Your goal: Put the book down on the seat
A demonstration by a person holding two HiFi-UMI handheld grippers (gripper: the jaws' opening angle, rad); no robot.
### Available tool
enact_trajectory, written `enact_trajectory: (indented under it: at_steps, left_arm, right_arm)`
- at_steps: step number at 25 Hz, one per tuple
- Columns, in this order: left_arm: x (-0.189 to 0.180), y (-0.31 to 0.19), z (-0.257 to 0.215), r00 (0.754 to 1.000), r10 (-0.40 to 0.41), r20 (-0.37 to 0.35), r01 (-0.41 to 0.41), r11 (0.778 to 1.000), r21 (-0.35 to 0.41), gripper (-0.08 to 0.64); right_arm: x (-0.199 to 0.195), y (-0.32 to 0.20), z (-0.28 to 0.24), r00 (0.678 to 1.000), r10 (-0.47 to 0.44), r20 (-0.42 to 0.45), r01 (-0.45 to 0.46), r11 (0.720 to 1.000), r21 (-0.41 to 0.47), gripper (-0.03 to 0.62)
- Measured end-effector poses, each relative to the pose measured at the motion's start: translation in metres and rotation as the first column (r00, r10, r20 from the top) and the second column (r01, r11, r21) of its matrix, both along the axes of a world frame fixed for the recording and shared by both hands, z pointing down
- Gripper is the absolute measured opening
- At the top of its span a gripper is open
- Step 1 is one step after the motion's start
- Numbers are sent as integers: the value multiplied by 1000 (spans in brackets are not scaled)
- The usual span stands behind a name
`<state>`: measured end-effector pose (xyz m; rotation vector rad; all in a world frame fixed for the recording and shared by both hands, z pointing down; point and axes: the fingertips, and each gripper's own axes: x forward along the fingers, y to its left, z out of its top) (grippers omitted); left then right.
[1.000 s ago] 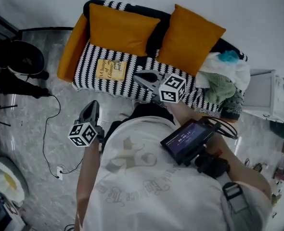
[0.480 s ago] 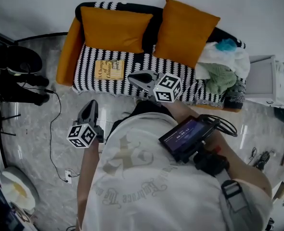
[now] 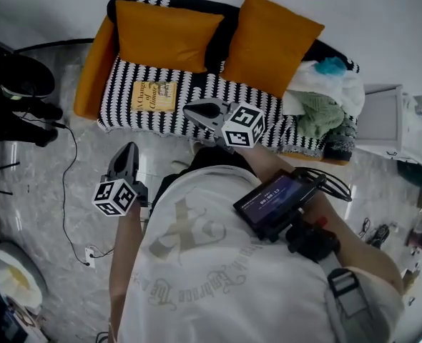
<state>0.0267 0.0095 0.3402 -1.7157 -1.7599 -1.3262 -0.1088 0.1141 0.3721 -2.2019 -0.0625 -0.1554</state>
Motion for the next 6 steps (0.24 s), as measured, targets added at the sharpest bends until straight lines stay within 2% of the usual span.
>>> enact_trajectory:
  at_steps: [6]
  left_arm:
    - [0, 4, 1, 1000, 10, -4, -10, 1000, -12, 12]
  right_arm:
    - [0, -1, 2, 1000, -7, 3, 7, 1000, -3, 14]
